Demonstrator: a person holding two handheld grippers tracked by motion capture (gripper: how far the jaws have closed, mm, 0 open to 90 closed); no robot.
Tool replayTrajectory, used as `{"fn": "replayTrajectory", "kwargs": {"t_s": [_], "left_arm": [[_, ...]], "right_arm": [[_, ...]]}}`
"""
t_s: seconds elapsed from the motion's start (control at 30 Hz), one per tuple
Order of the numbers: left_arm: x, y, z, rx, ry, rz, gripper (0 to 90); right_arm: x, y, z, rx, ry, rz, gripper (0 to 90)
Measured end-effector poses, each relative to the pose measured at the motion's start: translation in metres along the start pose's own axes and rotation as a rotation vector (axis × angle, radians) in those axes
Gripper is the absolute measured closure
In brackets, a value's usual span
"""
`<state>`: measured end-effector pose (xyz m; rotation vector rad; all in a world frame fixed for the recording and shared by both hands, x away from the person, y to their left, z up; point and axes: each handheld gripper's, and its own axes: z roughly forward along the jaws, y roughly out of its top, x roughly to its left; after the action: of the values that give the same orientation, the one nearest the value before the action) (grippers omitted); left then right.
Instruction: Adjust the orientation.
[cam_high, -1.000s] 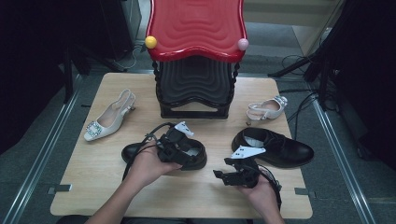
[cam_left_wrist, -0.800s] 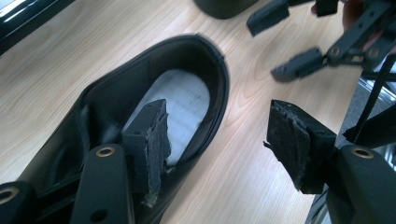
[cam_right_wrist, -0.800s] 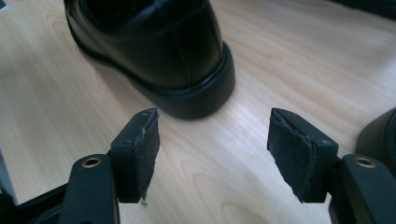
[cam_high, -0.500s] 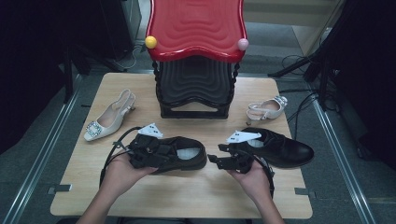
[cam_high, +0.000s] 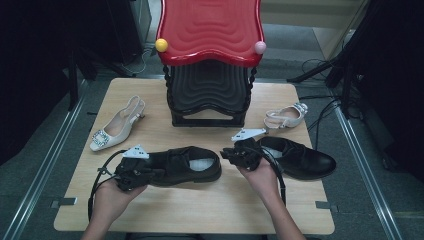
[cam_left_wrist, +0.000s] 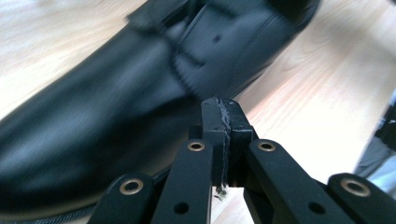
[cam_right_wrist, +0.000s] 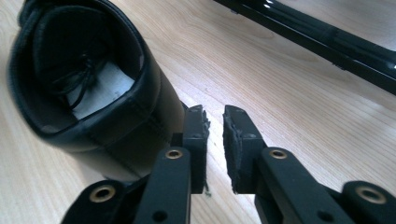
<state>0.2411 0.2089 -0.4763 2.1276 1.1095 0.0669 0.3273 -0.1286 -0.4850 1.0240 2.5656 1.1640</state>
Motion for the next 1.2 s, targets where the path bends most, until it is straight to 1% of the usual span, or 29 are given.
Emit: {"fn": "replayTrajectory", "kwargs": {"t_s": [0.03, 0.1, 0.13, 0.17, 0.2, 0.23, 0.27, 0.33, 0.4, 0.47, 0.5, 0.57, 0.6, 0.67, 0.73, 0.8, 0.87, 0.93, 1.0, 1.03, 1.1, 1.2], "left_arm": [[0.002, -0.003, 0.002, -0.001, -0.001, -0.009, 90.0], [0.004, -0.006, 0.005, 0.002, 0.011, -0.018, 90.0], [0.005, -0.008, 0.006, 0.004, 0.023, -0.017, 89.9], [0.006, -0.010, 0.008, 0.000, 0.030, -0.019, 89.9], [0.006, -0.011, 0.011, 0.002, 0.033, -0.020, 89.9], [0.007, -0.011, 0.012, 0.005, 0.037, -0.022, 89.9], [0.008, -0.012, 0.015, 0.011, 0.047, -0.022, 89.9], [0.011, -0.015, 0.018, -0.003, 0.032, -0.044, 90.0], [0.013, -0.017, 0.018, -0.018, 0.017, -0.056, 89.9], [0.014, -0.018, 0.020, -0.022, 0.011, -0.055, 89.9], [0.014, -0.019, 0.021, -0.023, 0.014, -0.051, 89.9], [0.015, -0.019, 0.023, -0.023, 0.012, -0.048, 89.9], [0.015, -0.020, 0.024, -0.021, 0.012, -0.046, 90.0], [0.014, -0.020, 0.025, -0.021, 0.017, -0.041, 89.9], [0.015, -0.020, 0.025, -0.024, 0.018, -0.037, 89.9], [0.017, -0.019, 0.026, -0.027, 0.013, -0.036, 89.9], [0.018, -0.019, 0.027, -0.027, 0.011, -0.032, 90.0], [0.019, -0.018, 0.028, -0.025, 0.013, -0.025, 89.9], [0.018, -0.017, 0.028, -0.023, 0.019, -0.018, 89.9], [0.019, -0.017, 0.028, -0.021, 0.021, -0.014, 89.9], [0.020, -0.016, 0.029, -0.018, 0.016, -0.017, 89.9], [0.022, -0.014, 0.031, -0.020, 0.008, -0.025, 89.9]], "right_arm": [[-0.001, 0.001, 0.003, 0.005, 0.000, -0.003, 82.7], [-0.002, 0.001, 0.006, -0.002, 0.002, -0.007, 87.1], [-0.003, 0.002, 0.009, -0.007, 0.012, 0.002, 88.8], [-0.004, 0.002, 0.011, -0.014, 0.035, 0.018, 90.0], [-0.005, 0.002, 0.014, -0.025, 0.069, 0.036, 90.0], [-0.006, 0.003, 0.016, -0.029, 0.094, 0.046, 90.0], [-0.005, 0.004, 0.018, -0.025, 0.108, 0.047, 90.0], [-0.001, 0.004, 0.021, -0.013, 0.081, 0.019, 90.0], [-0.001, 0.004, 0.021, -0.011, 0.075, 0.017, 90.0], [0.000, 0.003, 0.020, -0.004, 0.080, 0.025, 90.0], [0.000, 0.003, 0.019, 0.001, 0.086, 0.029, 90.0], [0.000, 0.002, 0.018, 0.002, 0.091, 0.025, 90.0], [0.002, 0.000, 0.017, 0.000, 0.089, 0.035, 90.0], [0.004, -0.002, 0.015, 0.002, 0.090, 0.038, 90.0], [0.005, -0.003, 0.014, 0.004, 0.092, 0.028, 90.0], [0.007, -0.006, 0.011, 0.017, 0.114, 0.022, 90.0], [0.007, -0.007, 0.010, 0.020, 0.118, 0.025, 90.0], [0.008, -0.010, 0.008, 0.014, 0.128, 0.029, 90.0], [0.009, -0.015, 0.006, 0.010, 0.148, 0.044, 90.0], [0.009, -0.015, 0.006, 0.010, 0.148, 0.044, 90.0], [0.011, -0.016, 0.004, 0.015, 0.153, 0.040, 90.0], [0.016, -0.019, 0.002, 0.020, 0.146, 0.031, 90.0]]}}
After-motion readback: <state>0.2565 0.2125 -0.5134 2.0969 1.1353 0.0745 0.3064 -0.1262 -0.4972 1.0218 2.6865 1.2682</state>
